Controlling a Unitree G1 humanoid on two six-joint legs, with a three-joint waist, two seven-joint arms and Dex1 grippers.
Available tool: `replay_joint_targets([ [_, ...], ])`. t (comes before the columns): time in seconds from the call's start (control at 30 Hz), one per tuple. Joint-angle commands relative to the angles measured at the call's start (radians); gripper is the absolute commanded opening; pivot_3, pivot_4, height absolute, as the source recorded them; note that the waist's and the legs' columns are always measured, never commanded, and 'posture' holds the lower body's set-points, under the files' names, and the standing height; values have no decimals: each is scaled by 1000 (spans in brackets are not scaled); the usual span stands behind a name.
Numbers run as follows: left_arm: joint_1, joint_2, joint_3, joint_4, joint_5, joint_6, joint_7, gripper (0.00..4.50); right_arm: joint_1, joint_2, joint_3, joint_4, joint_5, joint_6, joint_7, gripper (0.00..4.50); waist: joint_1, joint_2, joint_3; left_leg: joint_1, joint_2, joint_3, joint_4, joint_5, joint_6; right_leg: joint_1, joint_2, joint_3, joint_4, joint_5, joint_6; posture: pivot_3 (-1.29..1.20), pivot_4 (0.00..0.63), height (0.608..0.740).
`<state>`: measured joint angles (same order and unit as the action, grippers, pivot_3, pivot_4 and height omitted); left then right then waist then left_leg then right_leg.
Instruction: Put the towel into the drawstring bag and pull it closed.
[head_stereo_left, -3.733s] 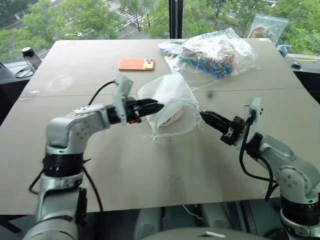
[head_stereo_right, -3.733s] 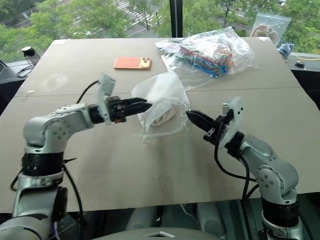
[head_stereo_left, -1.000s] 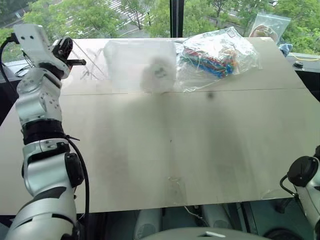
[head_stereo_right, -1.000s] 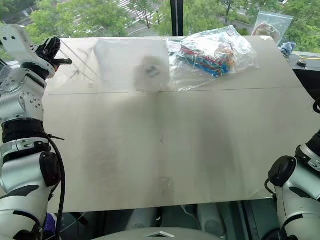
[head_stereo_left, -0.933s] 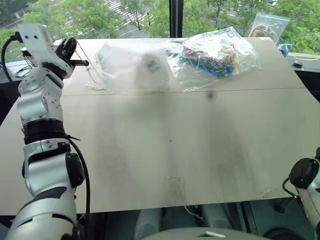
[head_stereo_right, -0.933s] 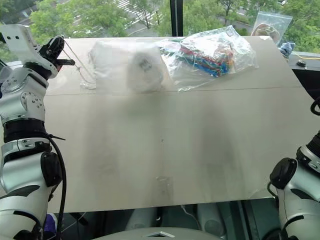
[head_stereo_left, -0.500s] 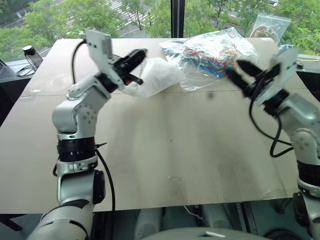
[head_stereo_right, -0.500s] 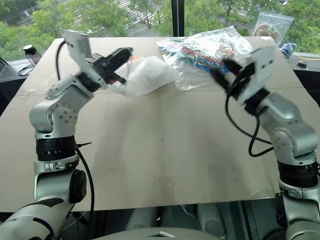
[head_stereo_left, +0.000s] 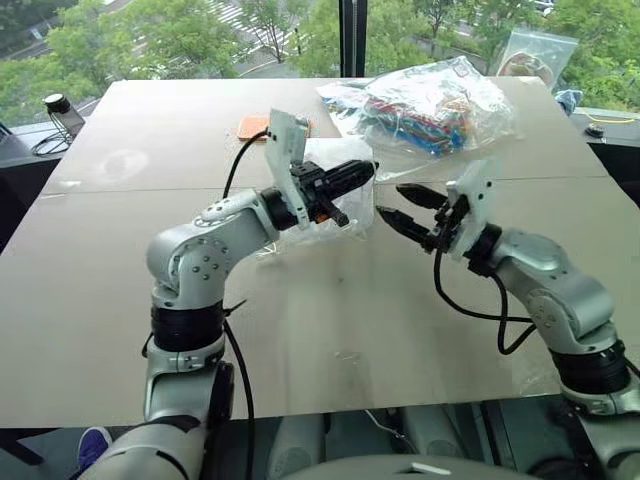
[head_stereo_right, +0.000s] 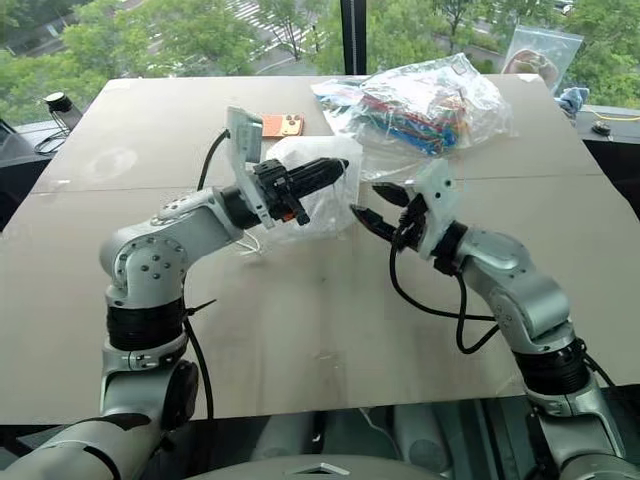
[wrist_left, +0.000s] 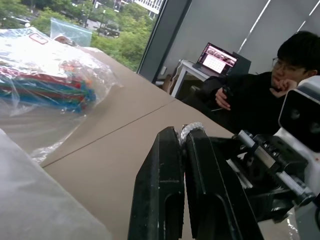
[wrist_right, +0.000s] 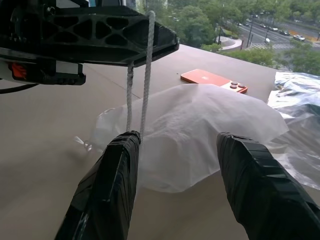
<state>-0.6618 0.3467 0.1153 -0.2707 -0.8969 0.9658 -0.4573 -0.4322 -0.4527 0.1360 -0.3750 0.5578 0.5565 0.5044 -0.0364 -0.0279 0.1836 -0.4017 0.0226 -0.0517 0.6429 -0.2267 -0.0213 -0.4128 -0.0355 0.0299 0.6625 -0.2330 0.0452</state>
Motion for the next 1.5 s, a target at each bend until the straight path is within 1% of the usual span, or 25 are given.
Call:
replay_joint_targets([
  [0.03,-29,-8,18,-10,-48,20,3,0,1,19,-2,-11,8,6,34,2628,1,0,0,0,0,0,0,0,0,0,0,0,0,0,0,0,150,734],
  [0.1,-34,-2,14,-8,-56,33,-4,0,-5,37,4,2,-7,0,38,2628,1,0,0,0,0,-1,0,0,0,0,0,-1,0,0,0,0,150,734],
  [0.2,-31,19,-3,-14,-60,47,-30,0,-36,94,-7,22,13,3,31,2628,-3,0,0,0,0,-1,0,0,0,0,0,0,0,0,0,0,150,734],
  [0.33,-34,23,-10,-11,-55,49,-38,0,-54,124,-2,39,-6,10,33,2628,-3,0,0,0,0,-1,0,0,0,0,0,-1,0,0,0,0,150,734],
  [0.37,-35,24,-11,-10,-53,50,-40,0,-57,131,-5,44,-7,11,29,2392,-2,0,0,0,0,-1,0,0,0,0,0,-1,0,0,0,0,150,734],
  [0.4,-34,26,-12,-12,-53,51,-42,0,-58,138,-8,45,-7,12,26,2024,-2,0,0,0,0,-1,0,0,0,0,0,0,0,0,0,0,150,734],
  [0.43,-34,28,-15,-14,-52,51,-44,0,-59,144,-10,46,-7,12,23,1800,-1,0,0,0,0,-1,0,0,0,0,0,0,0,0,0,0,150,734],
  [0.47,-33,29,-17,-15,-51,52,-47,0,-60,148,-11,46,-8,12,23,1449,-1,0,0,0,0,-1,0,0,0,0,0,-1,0,0,0,0,150,734],
  [0.5,-31,32,-20,-19,-49,51,-50,0,-60,153,-13,43,-5,14,23,891,-1,0,0,0,0,-1,0,0,0,0,0,-1,0,0,0,0,150,734],
  [0.53,-29,33,-23,-21,-46,50,-52,0,-61,158,-15,42,-2,15,23,519,-1,0,0,0,0,-1,0,0,0,0,0,-1,0,0,0,0,150,734],
  [0.57,-27,34,-24,-21,-43,49,-53,0,-62,164,-18,40,2,16,23,52,-1,0,0,0,0,-1,0,0,0,0,0,-1,0,0,0,0,150,734],
  [0.67,-10,61,-26,-30,-19,38,-59,0,-64,175,-30,37,8,17,20,52,-2,0,0,0,0,-1,0,0,0,0,0,-1,0,0,0,0,150,734],
  [0.7,2,77,-15,-47,-42,38,-89,0,-64,178,-33,36,8,17,18,52,-4,0,0,0,0,-1,0,0,0,0,0,0,0,0,0,0,150,734],
  [0.73,11,85,2,-60,-73,43,-106,672,-64,179,-37,35,8,17,16,0,-6,0,0,0,0,-1,0,0,0,0,0,0,0,0,0,0,150,734],
  [0.77,20,99,27,-68,-108,58,-114,1001,-63,180,-39,33,5,17,14,0,-5,0,0,1,0,-1,-1,0,0,0,0,0,0,0,0,0,150,734],
  [0.8,29,119,48,-74,-130,70,-121,1424,-63,180,-42,32,3,18,11,0,-6,0,0,1,0,-1,-1,0,0,0,0,0,0,0,0,0,150,734],
  [0.87,71,195,97,-74,-123,83,-123,2403,-63,181,-52,28,2,21,2,0,-6,0,0,0,0,-1,-1,0,0,0,0,0,0,0,0,0,150,734],
  [0.97,190,358,161,-66,-89,60,-233,3787,-67,195,-80,39,1,23,-31,0,-10,1,0,2,0,0,-2,0,0,0,1,1,1,0,0,0,150,734],
  [1.03,282,442,190,-39,-30,-2,-301,3787,-70,199,-98,54,-8,17,-50,0,-8,1,1,2,1,0,-4,0,0,-1,1,1,0,0,-1,0,150,734],
  [1.1,381,498,183,8,100,-133,-343,3787,-77,205,-124,75,-12,9,-72,0,-3,2,1,2,1,1,-4,0,0,-1,1,1,0,0,-1,0,150,734],
  [1.2,500,529,130,89,290,-364,-397,3787,-91,211,-160,101,-5,6,-85,0,3,2,1,2,0,2,-5,0,0,-1,0,1,-1,0,-1,0,150,734],
  [1.27,519,513,92,128,362,-456,-409,3787,-99,209,-169,109,-3,7,-80,0,11,2,1,2,0,2,-5,0,0,-1,-1,1,-2,-1,-1,0,150,734],
  [1.5,462,397,-40,184,475,-556,-395,3787,-124,213,-179,92,15,19,-74,0,20,2,1,1,0,2,-5,0,0,-1,-1,1,-2,0,-1,0,150,734],
])
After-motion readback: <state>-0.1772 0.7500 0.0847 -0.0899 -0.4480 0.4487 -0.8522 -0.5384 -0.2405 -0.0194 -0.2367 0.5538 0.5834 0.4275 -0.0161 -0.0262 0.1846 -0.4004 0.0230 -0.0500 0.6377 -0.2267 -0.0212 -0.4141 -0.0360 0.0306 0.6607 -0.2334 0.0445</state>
